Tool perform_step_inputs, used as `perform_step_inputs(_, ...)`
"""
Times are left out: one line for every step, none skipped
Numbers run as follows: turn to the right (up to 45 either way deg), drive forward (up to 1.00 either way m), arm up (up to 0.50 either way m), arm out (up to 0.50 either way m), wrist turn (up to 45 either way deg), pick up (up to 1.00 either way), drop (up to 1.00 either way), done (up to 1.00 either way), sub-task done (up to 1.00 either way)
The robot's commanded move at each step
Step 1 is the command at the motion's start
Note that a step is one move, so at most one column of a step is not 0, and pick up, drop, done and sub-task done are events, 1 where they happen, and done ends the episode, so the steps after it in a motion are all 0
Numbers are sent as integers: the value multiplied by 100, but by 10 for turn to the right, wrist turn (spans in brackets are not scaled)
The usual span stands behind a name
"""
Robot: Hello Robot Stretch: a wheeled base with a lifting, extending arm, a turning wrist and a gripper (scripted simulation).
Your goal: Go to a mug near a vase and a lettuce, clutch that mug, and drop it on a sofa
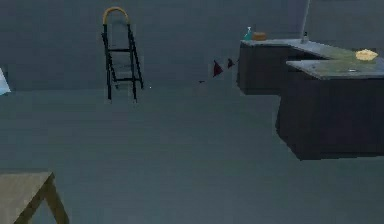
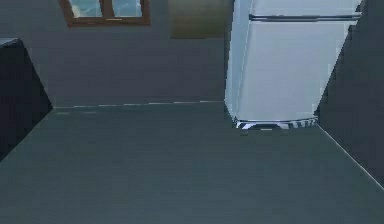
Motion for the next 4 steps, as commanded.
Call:
perform_step_inputs(0,55,0,0,0,0,0,0,0)
perform_step_inputs(-450,0,0,0,0,0,0,0,0)
perform_step_inputs(-180,0,0,0,0,0,0,0,0)
perform_step_inputs(0,30,0,0,0,0,0,0,0)
